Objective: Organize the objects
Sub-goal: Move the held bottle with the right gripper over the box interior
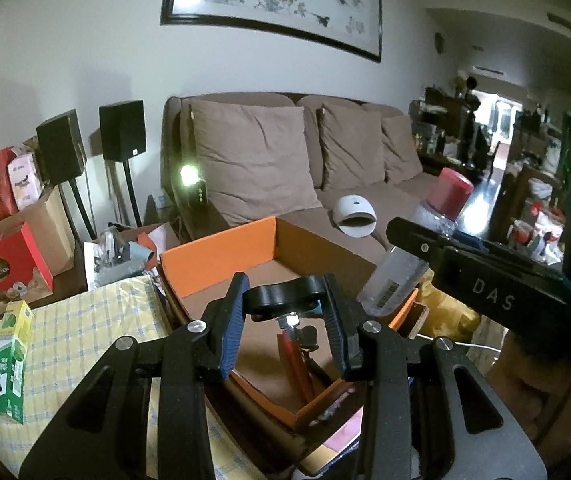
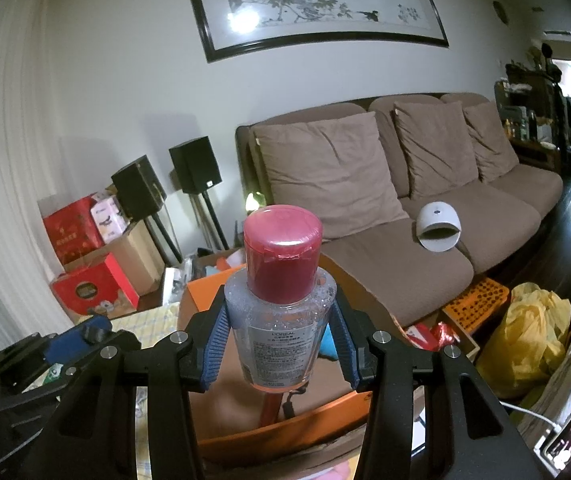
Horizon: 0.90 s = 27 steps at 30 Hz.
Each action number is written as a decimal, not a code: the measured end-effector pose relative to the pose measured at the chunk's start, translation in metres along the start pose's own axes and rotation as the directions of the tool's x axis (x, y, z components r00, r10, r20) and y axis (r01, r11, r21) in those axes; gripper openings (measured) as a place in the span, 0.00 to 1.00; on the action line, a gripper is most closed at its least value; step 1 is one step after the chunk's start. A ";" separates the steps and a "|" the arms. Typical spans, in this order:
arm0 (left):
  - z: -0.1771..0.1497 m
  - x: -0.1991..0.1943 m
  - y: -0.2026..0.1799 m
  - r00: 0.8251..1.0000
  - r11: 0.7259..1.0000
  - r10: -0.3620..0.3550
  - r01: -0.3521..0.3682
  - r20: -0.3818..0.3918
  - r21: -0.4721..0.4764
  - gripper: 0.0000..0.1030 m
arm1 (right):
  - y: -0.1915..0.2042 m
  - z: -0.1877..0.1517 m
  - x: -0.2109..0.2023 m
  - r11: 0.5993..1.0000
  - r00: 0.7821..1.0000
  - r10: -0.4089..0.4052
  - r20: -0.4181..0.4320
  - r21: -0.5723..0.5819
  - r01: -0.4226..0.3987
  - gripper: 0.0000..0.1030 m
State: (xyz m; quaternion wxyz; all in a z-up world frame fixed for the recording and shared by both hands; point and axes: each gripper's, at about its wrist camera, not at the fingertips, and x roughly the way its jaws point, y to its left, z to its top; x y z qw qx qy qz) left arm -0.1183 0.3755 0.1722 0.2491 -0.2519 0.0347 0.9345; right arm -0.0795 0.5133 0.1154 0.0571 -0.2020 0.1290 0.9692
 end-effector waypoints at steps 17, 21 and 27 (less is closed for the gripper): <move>-0.003 0.004 -0.014 1.000 0.999 0.017 -0.017 -0.007 0.038 0.33 | 0.000 0.000 0.003 1.000 1.000 -0.001 -0.012 -0.004 0.001 0.46; -0.004 0.009 -0.010 0.999 1.000 -0.008 0.009 -0.033 0.008 0.33 | 0.001 -0.001 0.004 1.000 1.000 -0.001 -0.016 -0.008 0.001 0.46; -0.007 0.018 -0.005 0.998 1.000 -0.012 0.010 -0.062 -0.022 0.33 | 0.002 -0.001 0.006 1.000 1.000 -0.003 -0.019 -0.015 0.003 0.47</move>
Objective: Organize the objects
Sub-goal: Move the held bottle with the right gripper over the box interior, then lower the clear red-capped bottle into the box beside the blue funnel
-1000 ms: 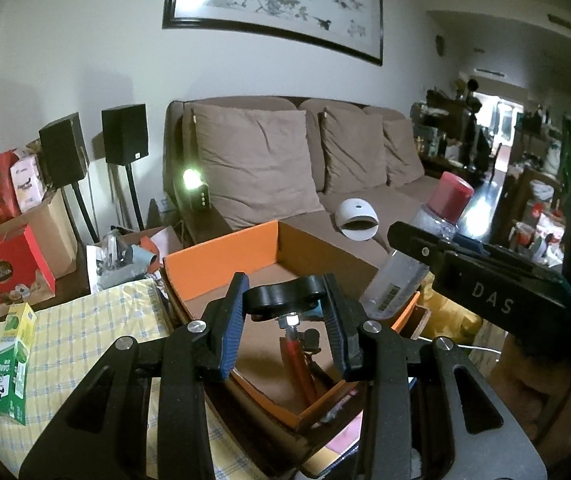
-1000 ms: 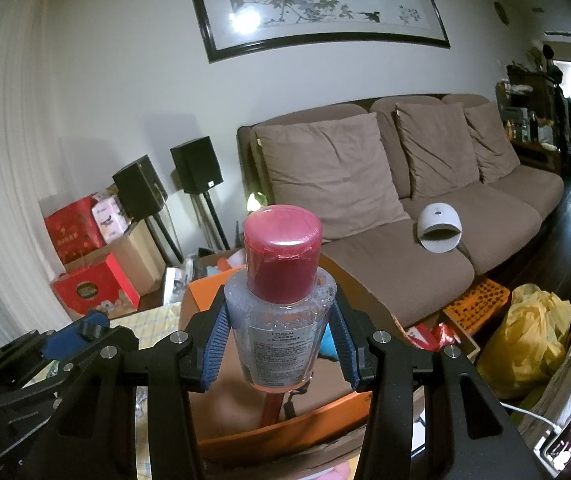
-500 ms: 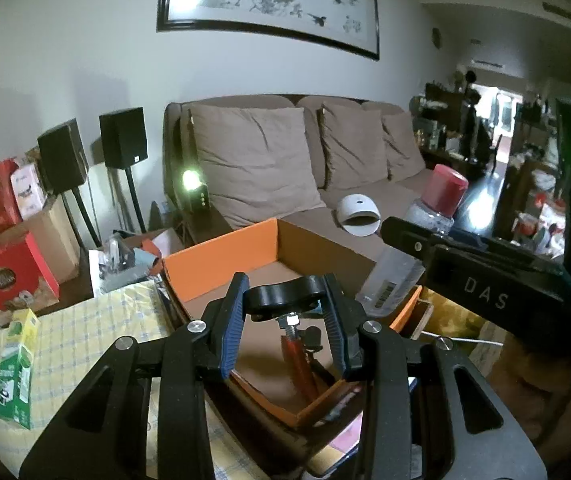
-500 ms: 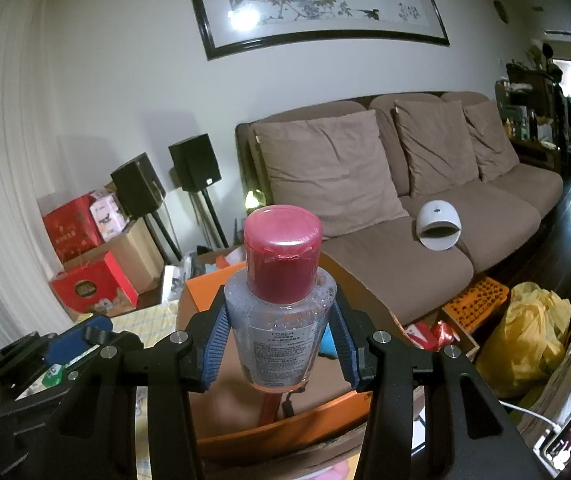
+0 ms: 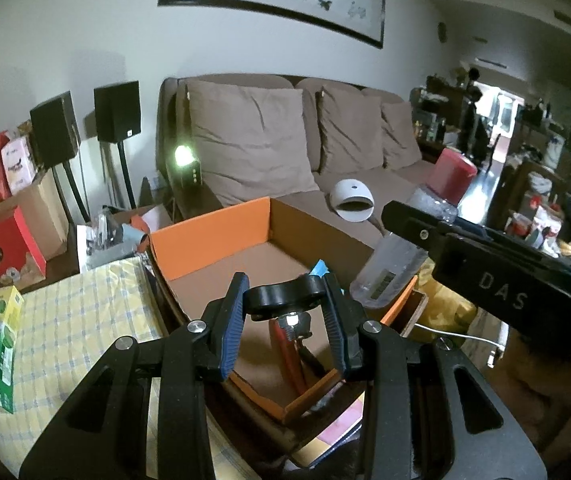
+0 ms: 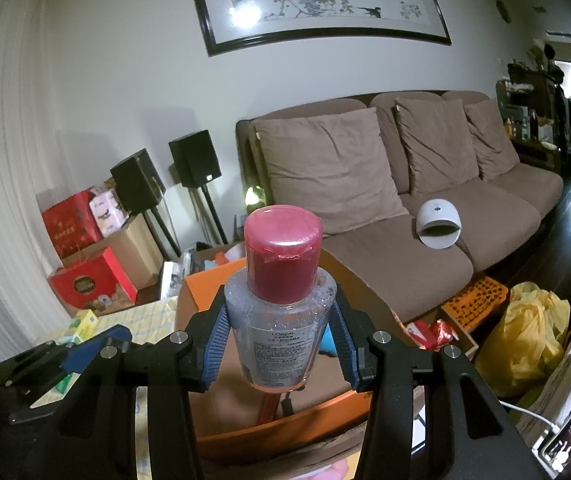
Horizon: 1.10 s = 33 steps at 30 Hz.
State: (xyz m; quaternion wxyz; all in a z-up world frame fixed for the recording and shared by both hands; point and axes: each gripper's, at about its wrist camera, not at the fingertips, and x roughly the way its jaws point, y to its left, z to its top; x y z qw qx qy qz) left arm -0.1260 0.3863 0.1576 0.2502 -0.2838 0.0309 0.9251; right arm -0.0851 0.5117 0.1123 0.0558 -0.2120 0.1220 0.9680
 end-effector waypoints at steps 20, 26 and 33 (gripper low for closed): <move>-0.009 0.014 0.008 0.999 1.000 0.006 -0.007 -0.043 -0.018 0.33 | 0.004 -0.006 0.012 1.000 0.999 -0.001 -0.052 -0.022 0.000 0.47; -0.011 0.015 0.008 0.999 1.000 0.007 -0.008 -0.047 -0.021 0.33 | 0.005 -0.008 0.015 1.000 0.998 -0.002 -0.066 -0.026 0.001 0.47; -0.011 0.015 0.009 0.999 1.000 0.008 -0.009 -0.050 -0.022 0.33 | 0.005 -0.010 0.019 0.999 0.997 -0.003 -0.082 -0.036 0.000 0.47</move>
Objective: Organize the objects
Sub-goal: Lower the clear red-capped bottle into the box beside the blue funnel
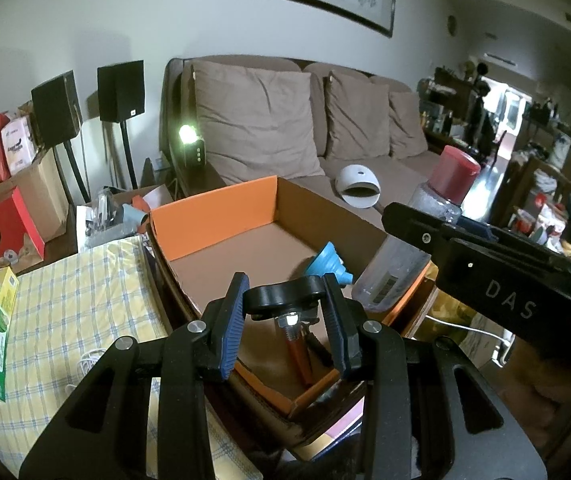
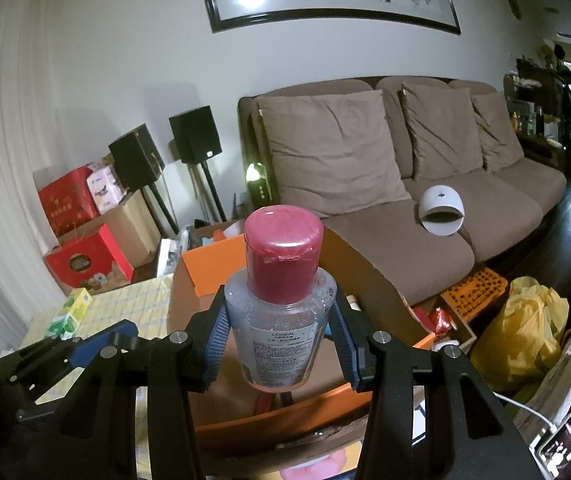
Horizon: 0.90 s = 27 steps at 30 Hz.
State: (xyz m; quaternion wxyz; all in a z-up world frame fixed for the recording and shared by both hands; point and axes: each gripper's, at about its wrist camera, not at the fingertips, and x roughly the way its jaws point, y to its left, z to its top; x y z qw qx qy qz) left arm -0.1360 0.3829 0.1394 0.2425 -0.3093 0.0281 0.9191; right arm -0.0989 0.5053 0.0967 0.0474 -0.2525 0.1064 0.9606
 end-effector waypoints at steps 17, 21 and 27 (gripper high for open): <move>-0.006 0.003 0.008 1.000 1.000 0.014 -0.014 -0.011 -0.006 0.33 | 0.008 -0.009 0.020 0.999 0.996 -0.002 -0.086 -0.033 -0.001 0.47; -0.007 0.004 0.013 1.000 1.000 0.021 -0.021 -0.016 -0.014 0.33 | 0.016 -0.013 0.026 0.999 0.994 0.002 -0.107 -0.049 -0.008 0.47; -0.009 0.003 0.019 0.999 0.999 0.031 -0.031 -0.020 -0.028 0.33 | 0.022 -0.015 0.029 0.998 0.993 -0.003 -0.116 -0.062 -0.005 0.47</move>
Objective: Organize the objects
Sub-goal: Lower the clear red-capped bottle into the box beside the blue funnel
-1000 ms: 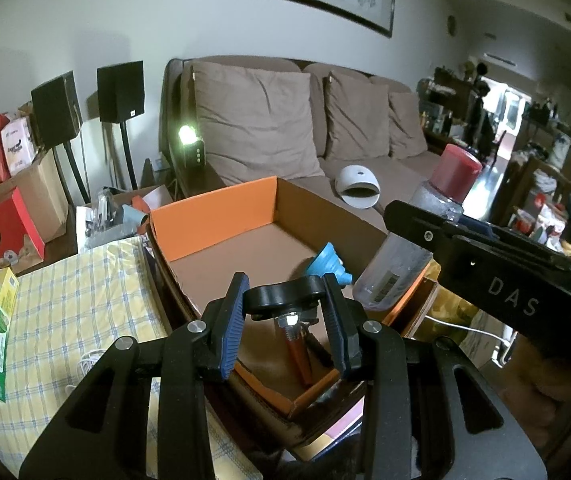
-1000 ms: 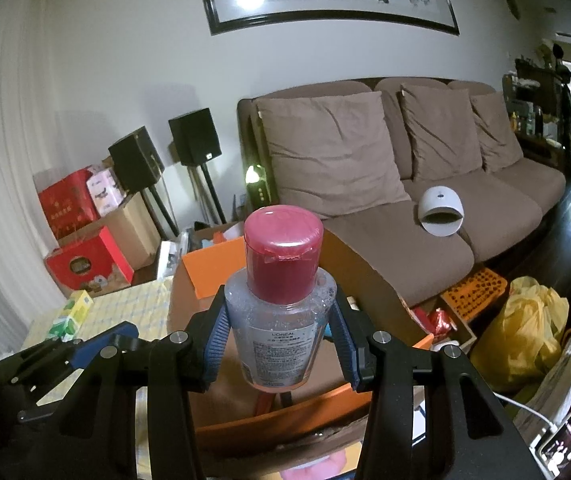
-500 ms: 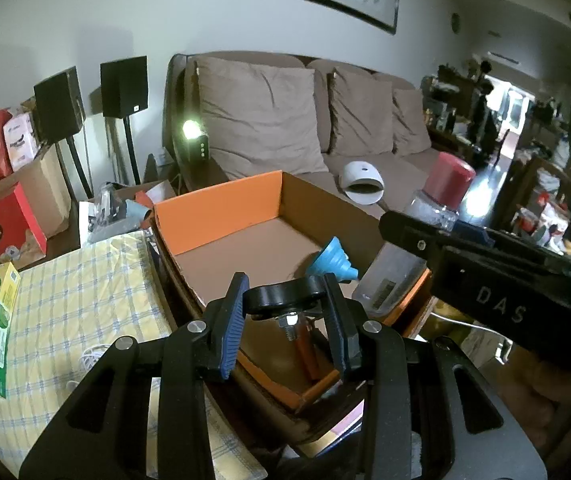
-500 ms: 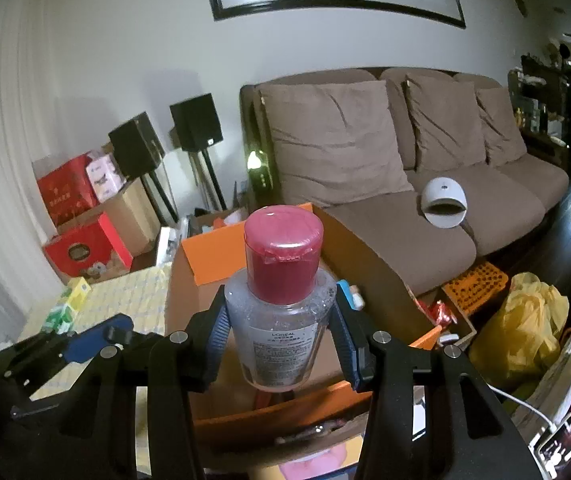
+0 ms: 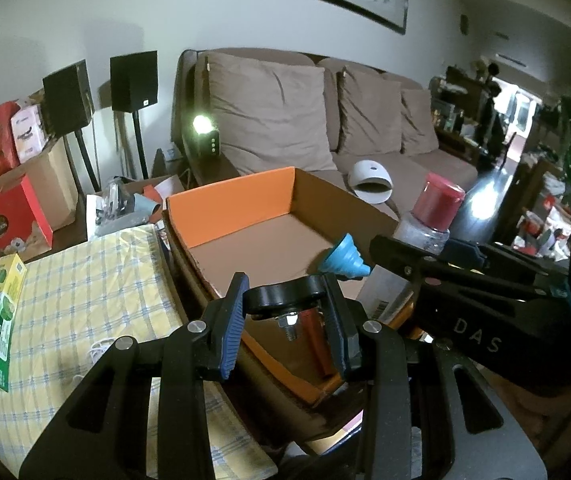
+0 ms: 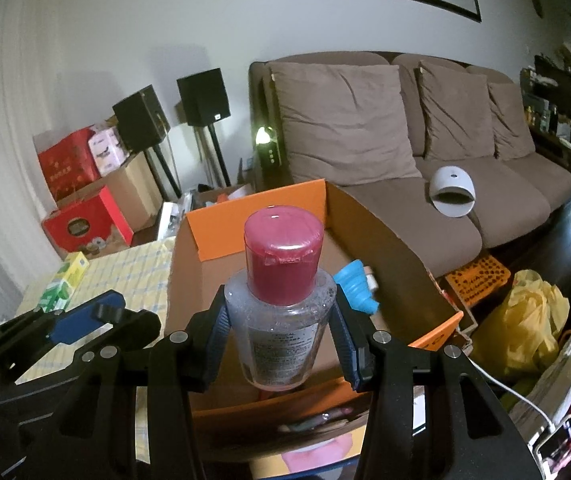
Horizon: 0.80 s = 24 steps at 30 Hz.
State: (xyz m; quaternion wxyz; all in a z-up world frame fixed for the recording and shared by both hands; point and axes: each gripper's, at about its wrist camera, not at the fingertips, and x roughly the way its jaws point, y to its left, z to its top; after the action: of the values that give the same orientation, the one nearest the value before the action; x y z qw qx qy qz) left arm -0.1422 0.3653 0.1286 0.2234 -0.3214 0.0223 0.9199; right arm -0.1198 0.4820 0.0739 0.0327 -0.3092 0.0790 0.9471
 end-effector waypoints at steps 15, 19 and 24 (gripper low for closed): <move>0.005 0.000 0.009 1.000 1.000 0.017 -0.017 0.007 -0.013 0.33 | -0.004 -0.002 0.011 1.000 0.999 -0.009 -0.035 0.006 0.010 0.47; 0.011 -0.001 0.014 1.000 1.000 0.021 -0.020 0.015 -0.020 0.33 | -0.008 -0.003 0.015 1.000 0.999 -0.002 -0.046 0.017 0.002 0.47; 0.011 0.000 0.015 1.000 1.000 0.019 -0.018 0.010 -0.024 0.33 | -0.011 -0.004 0.020 1.000 0.998 -0.001 -0.062 0.023 0.002 0.47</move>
State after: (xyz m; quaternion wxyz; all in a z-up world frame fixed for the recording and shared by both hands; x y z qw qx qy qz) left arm -0.1553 0.3537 0.1357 0.2112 -0.3191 0.0130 0.9238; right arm -0.1323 0.4921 0.0576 0.0344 -0.3383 0.0905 0.9360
